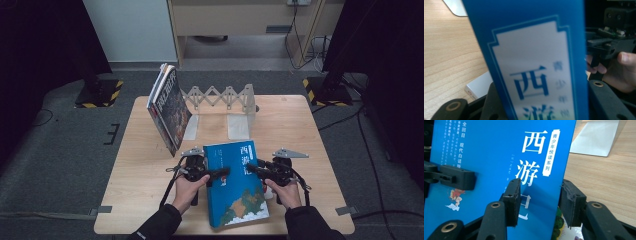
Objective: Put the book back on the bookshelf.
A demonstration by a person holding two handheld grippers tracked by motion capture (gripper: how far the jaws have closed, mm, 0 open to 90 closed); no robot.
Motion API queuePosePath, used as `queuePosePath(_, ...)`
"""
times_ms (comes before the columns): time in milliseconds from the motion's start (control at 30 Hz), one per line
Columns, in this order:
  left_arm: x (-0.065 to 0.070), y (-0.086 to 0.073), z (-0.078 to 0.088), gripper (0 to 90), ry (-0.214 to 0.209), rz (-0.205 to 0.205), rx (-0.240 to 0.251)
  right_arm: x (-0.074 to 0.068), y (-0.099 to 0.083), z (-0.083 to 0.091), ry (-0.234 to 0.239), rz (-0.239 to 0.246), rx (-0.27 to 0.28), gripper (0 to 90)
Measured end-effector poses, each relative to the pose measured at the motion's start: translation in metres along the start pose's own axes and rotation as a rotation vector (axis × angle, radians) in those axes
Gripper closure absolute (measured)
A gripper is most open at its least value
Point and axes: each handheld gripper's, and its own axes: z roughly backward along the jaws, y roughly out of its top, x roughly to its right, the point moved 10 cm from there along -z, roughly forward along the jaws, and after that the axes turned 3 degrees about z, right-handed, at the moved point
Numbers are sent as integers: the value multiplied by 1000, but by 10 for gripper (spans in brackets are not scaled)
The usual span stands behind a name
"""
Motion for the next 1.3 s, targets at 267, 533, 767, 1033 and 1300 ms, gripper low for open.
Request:
queuePosePath(267, -1, -1, -7, 531, -11, 61, 25, -3, 1, -1, 15, -6, 7, 552)
queuePosePath(533, -1, 1, -5, 571, -11, 123, 38, -3, 2, 0, 22, -11, 8, 555)
queuePosePath(767, 7, 12, 9, 608, -52, 131, 19, -10, 10, 2, 53, 16, 45, 478)
queuePosePath(1033, 24, 25, 26, 607, -70, 73, 19, 4, 30, 28, 36, -36, 175, 304)
queuePosePath(1300, 35, 43, 51, 605, -67, 15, 59, 31, 24, 37, -84, -45, 159, 178)
